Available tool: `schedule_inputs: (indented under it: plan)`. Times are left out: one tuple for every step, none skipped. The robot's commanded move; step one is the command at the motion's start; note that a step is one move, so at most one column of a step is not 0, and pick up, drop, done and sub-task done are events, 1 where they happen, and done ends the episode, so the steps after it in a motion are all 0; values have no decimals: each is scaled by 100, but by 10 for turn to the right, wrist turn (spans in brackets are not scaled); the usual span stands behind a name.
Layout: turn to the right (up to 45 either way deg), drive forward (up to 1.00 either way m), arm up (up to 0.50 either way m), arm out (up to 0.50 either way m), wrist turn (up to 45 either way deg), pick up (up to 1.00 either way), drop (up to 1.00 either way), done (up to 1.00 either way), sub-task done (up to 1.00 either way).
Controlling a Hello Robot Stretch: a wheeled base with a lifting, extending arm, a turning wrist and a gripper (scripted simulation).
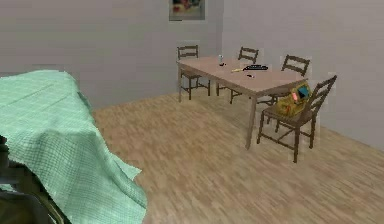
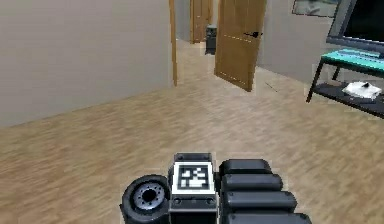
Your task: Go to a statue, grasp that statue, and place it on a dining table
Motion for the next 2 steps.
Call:
schedule_inputs:
  plan:
    - [450,0,0,0,0,0,0,0,0]
    - [150,0,0,0,0,0,0,0,0]
